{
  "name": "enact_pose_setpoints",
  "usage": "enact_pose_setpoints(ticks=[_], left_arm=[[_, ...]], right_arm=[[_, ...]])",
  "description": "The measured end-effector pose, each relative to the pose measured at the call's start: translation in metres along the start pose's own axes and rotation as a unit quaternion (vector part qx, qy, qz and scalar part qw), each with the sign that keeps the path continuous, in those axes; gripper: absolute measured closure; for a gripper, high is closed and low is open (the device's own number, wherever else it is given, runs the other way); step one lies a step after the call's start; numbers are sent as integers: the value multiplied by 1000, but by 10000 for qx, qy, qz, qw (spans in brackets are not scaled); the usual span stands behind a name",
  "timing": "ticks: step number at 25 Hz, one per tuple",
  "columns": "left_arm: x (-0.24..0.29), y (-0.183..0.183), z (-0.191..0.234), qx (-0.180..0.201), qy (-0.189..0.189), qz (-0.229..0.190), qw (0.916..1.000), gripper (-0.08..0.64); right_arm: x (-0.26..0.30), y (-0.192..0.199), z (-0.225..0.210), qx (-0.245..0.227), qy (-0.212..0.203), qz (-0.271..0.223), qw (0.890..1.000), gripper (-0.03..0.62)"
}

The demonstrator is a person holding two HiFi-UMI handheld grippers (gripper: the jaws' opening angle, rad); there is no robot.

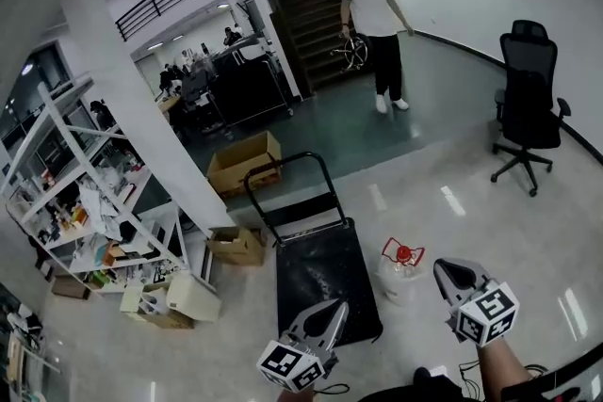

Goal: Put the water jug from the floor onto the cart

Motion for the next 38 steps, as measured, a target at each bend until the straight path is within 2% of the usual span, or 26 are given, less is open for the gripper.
enact_pose_setpoints(ticks=[4, 9, 13, 18, 22, 26, 28, 32, 38], left_arm=[[50, -2, 23, 2, -247, 35, 9997, 568], [93, 2, 54, -60, -269, 256, 9993, 568], [122, 15, 91, 92, -102, 195, 9997, 568], [145, 39, 153, 58, 42, 209, 9998, 568], [167, 67, 194, -173, 264, 352, 9989, 568], [192, 98, 225, -451, 462, 625, 9960, 568], [207, 113, 236, -642, 500, 794, 9935, 568], [244, 146, 248, -994, 566, 1241, 9857, 568], [308, 202, 256, -1406, 548, 1969, 9687, 568]], right_arm=[[38, -17, -54, -341, -113, -31, 9993, 591], [88, -22, -90, -121, -240, 48, 9996, 591], [128, -16, -110, -57, -67, -13, 10000, 591], [186, -7, -114, 54, 248, 54, 9997, 591], [229, 4, -125, 80, 541, 319, 9980, 590], [263, 33, -141, 418, 798, 588, 9942, 588], [278, 53, -159, 623, 968, 840, 9898, 566], [298, 100, -209, 1037, 1370, 1393, 9752, 480], [328, 188, -288, 1573, 1632, 2084, 9514, 463]])
Point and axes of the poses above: the fingertips, and each gripper's own axes: x forward along the fingers, z to its left, y out of its underside, the point moved 9 cm from there along -x, backward along the fingers, and after that the axes turned 7 degrees about x, right-handed, at the moved point
